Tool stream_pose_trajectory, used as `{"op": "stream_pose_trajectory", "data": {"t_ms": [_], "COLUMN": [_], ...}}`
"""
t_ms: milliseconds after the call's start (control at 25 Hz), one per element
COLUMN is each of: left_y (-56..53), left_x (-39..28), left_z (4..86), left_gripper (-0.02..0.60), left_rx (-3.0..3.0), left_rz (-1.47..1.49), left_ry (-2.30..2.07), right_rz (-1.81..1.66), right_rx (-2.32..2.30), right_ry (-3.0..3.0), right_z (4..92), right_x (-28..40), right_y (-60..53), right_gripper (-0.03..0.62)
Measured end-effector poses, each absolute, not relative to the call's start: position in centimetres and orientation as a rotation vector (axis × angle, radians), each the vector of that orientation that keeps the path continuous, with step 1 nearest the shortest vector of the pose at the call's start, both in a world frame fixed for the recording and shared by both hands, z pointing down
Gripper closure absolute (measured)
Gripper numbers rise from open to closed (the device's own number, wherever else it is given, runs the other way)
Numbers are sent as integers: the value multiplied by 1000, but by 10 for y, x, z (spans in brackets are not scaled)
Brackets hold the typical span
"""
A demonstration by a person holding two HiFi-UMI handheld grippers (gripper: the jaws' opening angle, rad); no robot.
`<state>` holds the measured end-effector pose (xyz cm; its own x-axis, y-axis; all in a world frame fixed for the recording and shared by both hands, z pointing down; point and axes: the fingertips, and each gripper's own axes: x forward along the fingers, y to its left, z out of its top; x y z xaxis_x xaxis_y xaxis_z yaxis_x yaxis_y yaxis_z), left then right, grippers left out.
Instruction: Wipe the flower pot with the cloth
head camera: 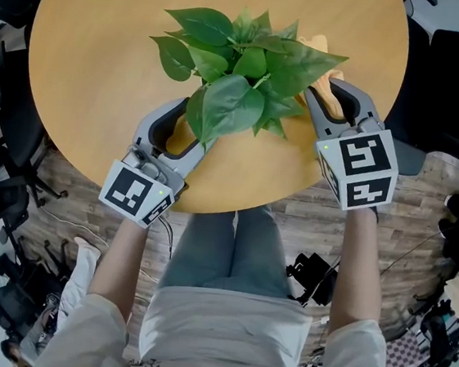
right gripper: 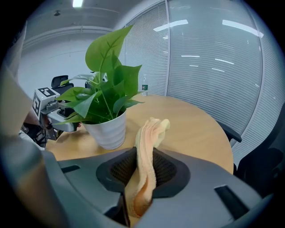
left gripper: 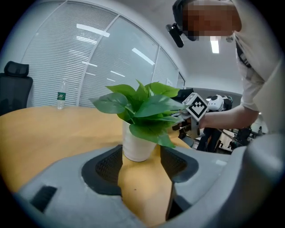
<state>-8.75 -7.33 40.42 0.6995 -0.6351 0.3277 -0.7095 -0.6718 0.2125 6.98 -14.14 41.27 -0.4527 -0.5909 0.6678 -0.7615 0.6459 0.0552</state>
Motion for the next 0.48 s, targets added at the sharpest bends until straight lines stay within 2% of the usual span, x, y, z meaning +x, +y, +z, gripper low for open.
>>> {"op": "stream_pose_trajectory", "data": {"t_ms": [160, 480], "left_y": [-87, -103], "left_x": [-80, -71], "left_z": [404, 398], "left_gripper": [257, 249], "left_rx": [2645, 2714], "left_rz": [335, 345], "left_ry": [-1009, -953], "right_rz": [298, 202], "right_rx": [1012, 925], "right_ry": [-2180, -2159], "right_z": [417, 422], "right_x": [64, 42], "right_y": [-147, -154], "right_gripper": [502, 502]}}
